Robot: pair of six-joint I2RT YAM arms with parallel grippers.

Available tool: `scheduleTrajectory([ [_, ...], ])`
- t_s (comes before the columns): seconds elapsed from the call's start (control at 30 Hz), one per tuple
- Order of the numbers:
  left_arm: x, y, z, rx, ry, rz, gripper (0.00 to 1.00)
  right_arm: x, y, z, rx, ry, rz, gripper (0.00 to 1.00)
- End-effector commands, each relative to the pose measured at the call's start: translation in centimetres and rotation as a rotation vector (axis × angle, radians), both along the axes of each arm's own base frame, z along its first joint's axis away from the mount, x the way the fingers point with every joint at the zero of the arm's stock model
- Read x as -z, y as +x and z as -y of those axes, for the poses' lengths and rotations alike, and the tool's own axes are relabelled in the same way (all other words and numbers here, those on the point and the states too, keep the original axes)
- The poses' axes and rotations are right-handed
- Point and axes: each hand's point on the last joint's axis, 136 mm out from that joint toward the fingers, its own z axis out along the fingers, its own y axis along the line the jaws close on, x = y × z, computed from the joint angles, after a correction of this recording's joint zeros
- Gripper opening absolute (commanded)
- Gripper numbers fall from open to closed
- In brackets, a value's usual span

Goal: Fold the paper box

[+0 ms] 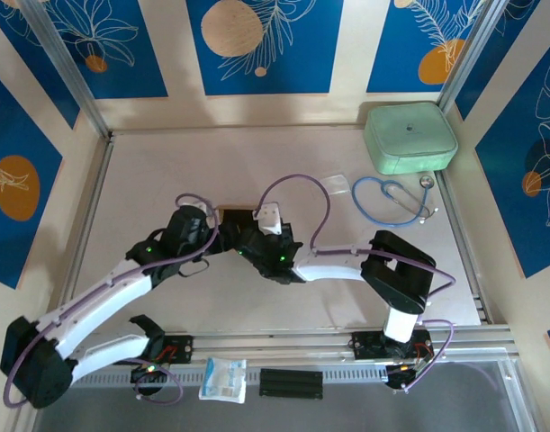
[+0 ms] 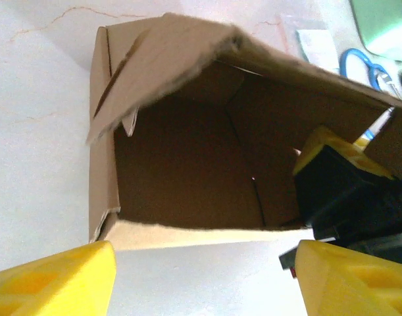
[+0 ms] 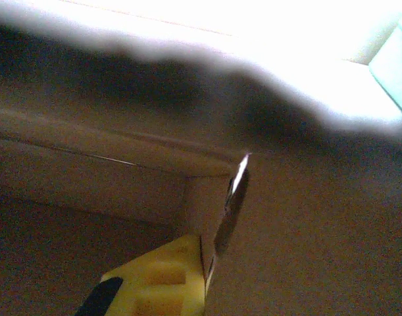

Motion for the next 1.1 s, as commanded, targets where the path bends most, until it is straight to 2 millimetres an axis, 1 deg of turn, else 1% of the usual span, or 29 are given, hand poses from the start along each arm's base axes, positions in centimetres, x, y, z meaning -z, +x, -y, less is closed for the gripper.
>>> scheduleTrajectory([
  [0.0,-1.0,-0.7,-1.5,-0.020,0.034,0.069,0.72,5.8,-3.1,3.2,-0.004,-0.240,-0.170,0.00],
  [0.03,-1.5,-0.8,-2.3,-0.044,0.054,0.085,0.71,6.0,-3.4,3.1,-0.015,-0.242,-0.181,0.00],
  [0.13,-3.8,-0.6,-4.3,-0.096,0.130,0.133,0.69,6.3,-4.1,2.5,-0.061,-0.244,-0.213,0.05],
  [0.23,-5.8,0.0,-6.0,-0.140,0.231,0.158,0.68,6.4,-4.3,1.6,-0.119,-0.242,-0.240,0.09],
  [0.3,-6.7,0.6,-6.5,-0.156,0.287,0.148,0.68,6.4,-4.4,1.1,-0.154,-0.233,-0.255,0.11],
  [0.37,-7.0,1.6,-6.3,-0.148,0.289,0.094,0.69,6.2,-4.3,0.8,-0.182,-0.215,-0.266,0.13],
  [0.4,-6.7,2.4,-6.1,-0.133,0.278,0.043,0.70,6.2,-4.3,0.6,-0.198,-0.212,-0.272,0.14],
  [0.5,-6.1,4.2,-4.2,-0.037,0.229,-0.087,0.72,5.8,-4.5,0.3,-0.232,-0.209,-0.279,0.19],
  [0.6,-4.4,5.7,-2.0,0.054,0.189,-0.165,0.73,5.8,-4.7,-0.2,-0.265,-0.196,-0.290,0.23],
  [0.7,-2.4,7.5,-1.5,0.059,0.196,-0.188,0.73,5.8,-4.7,-0.3,-0.275,-0.193,-0.299,0.26],
  [0.77,-1.5,8.7,-1.0,0.075,0.199,-0.175,0.75,5.9,-4.7,-0.2,-0.278,-0.183,-0.316,0.27],
  [0.87,0.2,9.8,0.4,0.127,0.172,-0.195,0.76,6.1,-5.0,-0.3,-0.296,-0.153,-0.352,0.35],
  [0.93,1.2,10.3,1.4,0.155,0.145,-0.214,0.72,6.1,-5.2,-0.4,-0.316,-0.147,-0.362,0.42],
  [1.0,2.3,10.6,2.0,0.169,0.126,-0.235,0.64,5.9,-5.5,-0.7,-0.345,-0.147,-0.372,0.50],
  [1.03,2.7,10.6,2.2,0.174,0.119,-0.244,0.62,5.8,-5.6,-0.8,-0.353,-0.144,-0.375,0.55],
  [1.07,3.0,10.6,2.4,0.181,0.113,-0.252,0.60,5.7,-5.7,-0.9,-0.365,-0.136,-0.383,0.56],
])
